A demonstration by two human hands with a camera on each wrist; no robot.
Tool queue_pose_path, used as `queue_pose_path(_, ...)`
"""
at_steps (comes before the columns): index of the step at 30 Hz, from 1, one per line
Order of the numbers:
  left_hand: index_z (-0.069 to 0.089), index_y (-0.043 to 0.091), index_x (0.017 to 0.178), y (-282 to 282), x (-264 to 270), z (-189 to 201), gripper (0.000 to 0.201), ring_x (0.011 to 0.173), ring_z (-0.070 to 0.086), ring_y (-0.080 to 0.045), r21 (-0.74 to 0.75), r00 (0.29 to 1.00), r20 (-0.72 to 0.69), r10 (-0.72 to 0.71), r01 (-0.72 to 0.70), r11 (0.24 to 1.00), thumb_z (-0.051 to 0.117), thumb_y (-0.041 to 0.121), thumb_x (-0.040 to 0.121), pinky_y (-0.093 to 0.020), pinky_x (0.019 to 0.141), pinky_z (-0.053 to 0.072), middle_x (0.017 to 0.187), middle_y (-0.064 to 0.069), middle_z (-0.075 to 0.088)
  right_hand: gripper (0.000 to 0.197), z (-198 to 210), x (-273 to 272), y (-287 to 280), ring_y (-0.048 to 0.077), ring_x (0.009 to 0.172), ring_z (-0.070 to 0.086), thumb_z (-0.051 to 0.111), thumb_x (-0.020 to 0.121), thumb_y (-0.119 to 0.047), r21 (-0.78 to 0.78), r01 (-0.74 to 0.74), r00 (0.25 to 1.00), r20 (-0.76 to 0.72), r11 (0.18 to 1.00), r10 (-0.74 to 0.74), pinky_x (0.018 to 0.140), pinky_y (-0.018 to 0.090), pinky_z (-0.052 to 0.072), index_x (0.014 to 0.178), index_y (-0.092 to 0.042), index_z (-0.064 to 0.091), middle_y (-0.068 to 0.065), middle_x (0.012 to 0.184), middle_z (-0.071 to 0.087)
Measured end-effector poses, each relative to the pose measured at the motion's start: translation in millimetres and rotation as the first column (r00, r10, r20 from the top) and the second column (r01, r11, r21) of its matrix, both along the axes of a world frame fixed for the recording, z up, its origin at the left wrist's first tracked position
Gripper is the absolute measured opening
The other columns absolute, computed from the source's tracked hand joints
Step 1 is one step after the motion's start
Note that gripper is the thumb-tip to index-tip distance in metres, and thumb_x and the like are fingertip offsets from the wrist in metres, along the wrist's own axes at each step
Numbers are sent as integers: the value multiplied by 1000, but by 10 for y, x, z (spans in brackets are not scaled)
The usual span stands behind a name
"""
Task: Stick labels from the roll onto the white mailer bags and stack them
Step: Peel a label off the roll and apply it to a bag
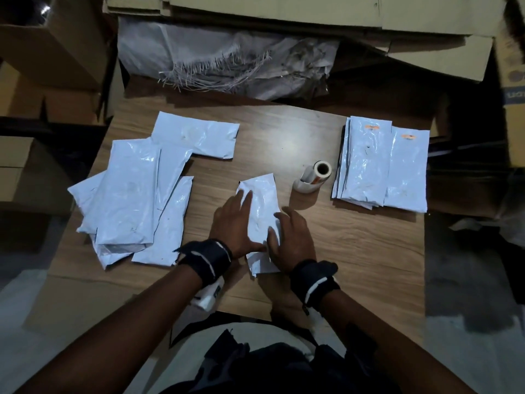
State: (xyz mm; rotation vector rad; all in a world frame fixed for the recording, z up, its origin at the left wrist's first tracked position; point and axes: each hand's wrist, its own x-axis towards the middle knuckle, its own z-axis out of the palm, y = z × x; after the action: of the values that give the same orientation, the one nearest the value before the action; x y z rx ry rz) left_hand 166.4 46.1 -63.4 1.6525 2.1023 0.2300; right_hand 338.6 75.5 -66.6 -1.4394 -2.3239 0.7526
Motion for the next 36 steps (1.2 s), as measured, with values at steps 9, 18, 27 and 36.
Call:
queue_pose_path(9, -20, 12, 151, 461, -225, -262, 140, 148, -19, -30, -461, 961, -67, -268, 208, 862, 74, 64, 61, -58, 116, 0, 160, -11, -23, 69, -598, -348, 228, 34, 148, 18, 31, 93, -42, -164, -276, 932, 195, 947, 305, 117, 49, 24, 148, 0, 32, 20, 158, 21)
queue_pose_path(18, -33, 13, 145, 448, -316, -329, 165, 143, -31, -28, -472, 939, -58, -338, 273, 838, 76, 79, 41, -60, 115, -10, 155, -10, -35, 73, -619, -373, -23, 27, 150, 3, 30, 96, -48, -174, -64, 975, 197, 983, 98, 120, 39, 6, 155, -11, 11, 10, 163, 2)
queue_pose_path(27, -31, 14, 146, 484, -385, -228, 177, 142, -34, -28, -487, 913, 12, -407, 361, 795, 70, 90, 22, -59, 113, -14, 154, -8, -38, 78, -459, -194, -62, 24, 150, 0, 41, 97, -53, -295, -107, 976, 153, 949, 157, 120, 37, 5, 156, -16, 7, 7, 163, -6)
queue_pose_path(36, 46, 18, 141, 792, 165, 157, 80, 138, 36, -35, 221, 935, -36, -354, 353, 909, 74, 49, 73, -52, 106, 36, 152, -12, 37, 50, -297, 463, 181, 30, 138, 36, 50, 96, -28, -278, 60, 996, 80, 959, -40, 112, 34, 33, 142, -11, 43, 11, 155, 29)
